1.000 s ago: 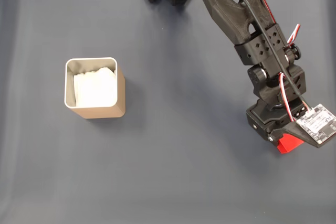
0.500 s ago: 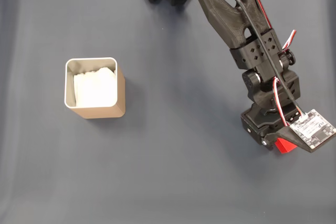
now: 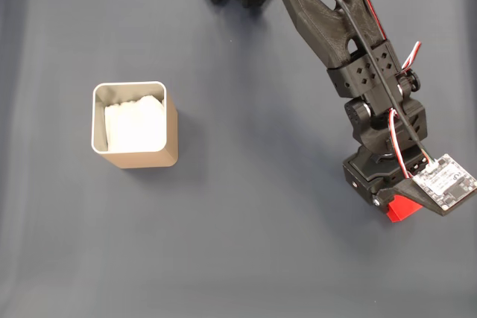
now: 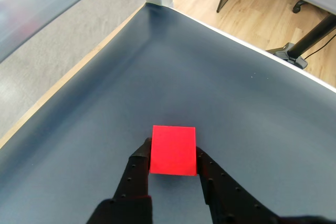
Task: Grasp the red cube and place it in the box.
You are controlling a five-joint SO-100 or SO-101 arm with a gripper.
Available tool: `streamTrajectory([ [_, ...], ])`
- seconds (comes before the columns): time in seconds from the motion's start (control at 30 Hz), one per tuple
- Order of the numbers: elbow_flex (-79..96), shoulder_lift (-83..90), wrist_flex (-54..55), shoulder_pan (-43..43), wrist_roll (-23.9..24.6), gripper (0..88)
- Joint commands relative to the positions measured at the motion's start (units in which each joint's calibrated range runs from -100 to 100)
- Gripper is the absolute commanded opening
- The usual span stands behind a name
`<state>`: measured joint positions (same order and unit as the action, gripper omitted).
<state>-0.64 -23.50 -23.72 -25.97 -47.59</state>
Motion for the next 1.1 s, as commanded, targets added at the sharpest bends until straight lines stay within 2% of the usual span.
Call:
streamTrajectory([
  [0.0,-2.10,1.47,-0.53,0.16,-0.93,11.0],
  [0.17,-2.10,1.90,-0.94,0.09,-1.22,6.9],
  [0.47,-2.19,5.36,-4.72,0.02,-1.27,5.4],
  [1.07,-6.66,20.77,-29.09,2.50,0.24,2.2],
])
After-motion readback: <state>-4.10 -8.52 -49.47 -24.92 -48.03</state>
